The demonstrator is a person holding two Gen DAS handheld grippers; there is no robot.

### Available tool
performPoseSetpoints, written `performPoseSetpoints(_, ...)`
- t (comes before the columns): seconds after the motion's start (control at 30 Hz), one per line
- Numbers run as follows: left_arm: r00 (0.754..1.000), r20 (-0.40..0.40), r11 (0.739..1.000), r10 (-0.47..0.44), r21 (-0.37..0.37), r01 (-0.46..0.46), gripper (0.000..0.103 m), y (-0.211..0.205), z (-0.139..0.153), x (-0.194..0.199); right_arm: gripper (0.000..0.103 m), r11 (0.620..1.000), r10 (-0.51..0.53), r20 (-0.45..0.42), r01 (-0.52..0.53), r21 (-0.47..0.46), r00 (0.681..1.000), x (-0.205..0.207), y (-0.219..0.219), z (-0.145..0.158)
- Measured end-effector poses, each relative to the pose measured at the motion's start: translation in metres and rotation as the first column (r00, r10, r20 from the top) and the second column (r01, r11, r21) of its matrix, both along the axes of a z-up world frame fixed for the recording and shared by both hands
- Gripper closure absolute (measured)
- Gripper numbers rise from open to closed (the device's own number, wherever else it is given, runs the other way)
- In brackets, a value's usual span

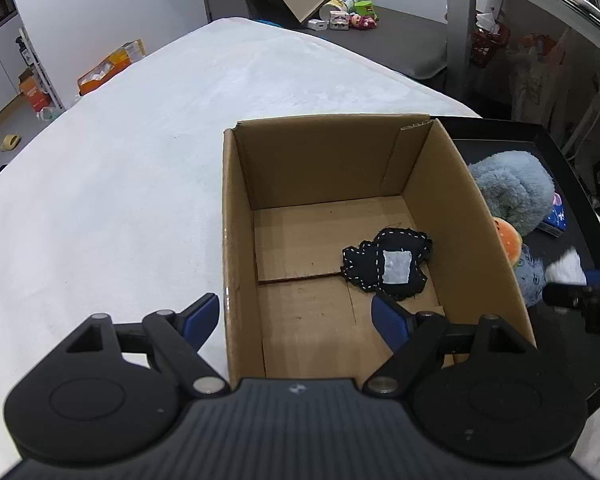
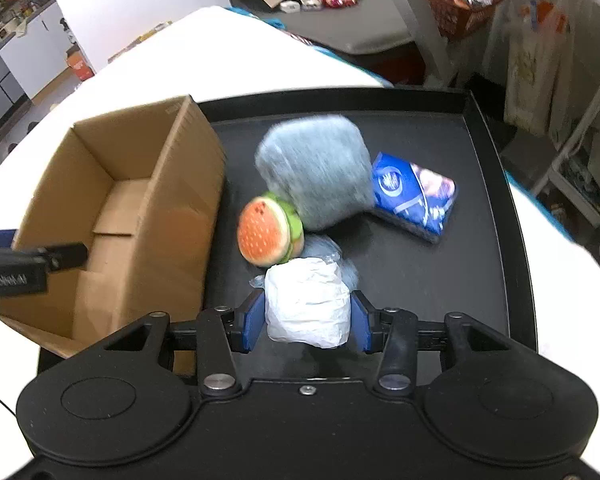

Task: Organize soft objects
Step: 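Carry the white bundle with the right gripper and release it in the box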

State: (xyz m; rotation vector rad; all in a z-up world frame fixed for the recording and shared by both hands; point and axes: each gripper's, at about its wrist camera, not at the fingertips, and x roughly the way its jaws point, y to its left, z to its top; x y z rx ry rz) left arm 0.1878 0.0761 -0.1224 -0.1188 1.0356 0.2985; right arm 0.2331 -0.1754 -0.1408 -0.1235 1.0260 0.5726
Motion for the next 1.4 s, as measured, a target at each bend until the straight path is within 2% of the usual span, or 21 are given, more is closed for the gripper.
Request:
performPoseSetpoints(0.33,1.0,0.013,1.0,0.0,0.007,0.0,0.021,0.008,0.002,-0.011,0.059,0.999,0.04,0.065,-0.041,0.008,0.997,-0.008,0.024,0.03)
performPoseSetpoints(0.9,0.996,0.087,1.0,-0.008,-0.018,0.01,0.024,0.024,0.006,-0.032,0.059,0.993,0.111,0.17,-0.116,0.02,0.979,-0.017,0.071,0.064)
performPoseSetpoints(1.07,0.996,0.092,1.0,-0.018,-0.022,0.02,0.035,0.027,0.003,-0.034,0.059,0.988,0.153,0.206,-0.157,0.007,0.966,-0.02,0.087,0.065)
performPoseSetpoints(1.4,0.997,0.079,0.998,0.0,-0.068,0.006,0.074,0.038,-0.007,-0.033,0.058,0.971,0.236,0.24,-0.234,-0.038,0.942,-0.024,0.118,0.065)
